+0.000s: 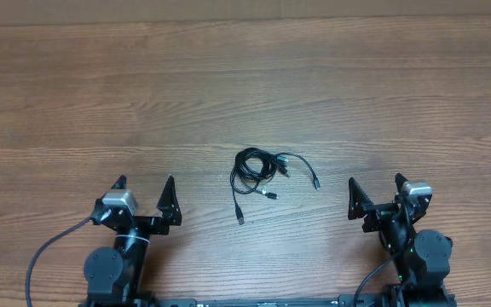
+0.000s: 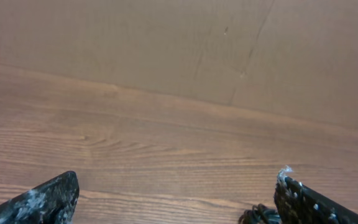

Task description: Untangle cables

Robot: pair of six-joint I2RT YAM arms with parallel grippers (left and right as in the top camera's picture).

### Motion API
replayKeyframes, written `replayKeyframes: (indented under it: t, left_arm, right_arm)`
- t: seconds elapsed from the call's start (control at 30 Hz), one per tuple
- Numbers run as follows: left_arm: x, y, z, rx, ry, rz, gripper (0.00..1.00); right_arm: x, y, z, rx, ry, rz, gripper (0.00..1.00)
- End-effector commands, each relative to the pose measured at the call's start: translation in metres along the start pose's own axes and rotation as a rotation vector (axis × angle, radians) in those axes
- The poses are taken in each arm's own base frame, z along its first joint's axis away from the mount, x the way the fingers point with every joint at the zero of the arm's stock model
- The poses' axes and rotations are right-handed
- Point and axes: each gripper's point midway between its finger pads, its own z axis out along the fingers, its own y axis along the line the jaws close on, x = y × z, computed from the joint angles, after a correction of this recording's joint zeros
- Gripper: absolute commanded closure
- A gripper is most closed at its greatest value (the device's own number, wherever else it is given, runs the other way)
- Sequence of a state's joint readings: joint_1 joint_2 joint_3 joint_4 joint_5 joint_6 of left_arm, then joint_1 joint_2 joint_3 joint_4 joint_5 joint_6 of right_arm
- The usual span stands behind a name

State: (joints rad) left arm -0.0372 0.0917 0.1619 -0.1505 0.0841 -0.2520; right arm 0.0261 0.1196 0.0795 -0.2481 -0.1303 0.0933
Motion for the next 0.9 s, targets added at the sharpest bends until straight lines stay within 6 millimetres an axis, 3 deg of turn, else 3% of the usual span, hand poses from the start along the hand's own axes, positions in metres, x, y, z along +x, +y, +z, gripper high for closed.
replayKeyframes:
  t: [0.0, 0.33, 0.67, 0.87]
  left_arm:
    - [-0.009, -0.009, 0.005, 0.032, 0.048, 0.008, 0.0]
    - [-0.002, -0.032, 0.046, 0.107, 0.401, -0.058, 0.0]
    - [-0.018, -0.053, 0.086, 0.122, 0.739, -0.15, 0.0]
    - [0.001, -0.073, 0.099, 0.157, 0.901, -0.113, 0.0]
  right_arm:
    - [-0.024, 0.004, -0.005, 0.0, -0.006, 0.012, 0.0]
    - [-0.027, 0.006, -0.009, 0.046, 0.24, 0.114, 0.0]
    - [-0.038, 0.009, -0.012, 0.104, 0.476, 0.222, 0.0]
    - [-0.045, 0.031, -0.01, -0.002, 0.558, 0.258, 0.0]
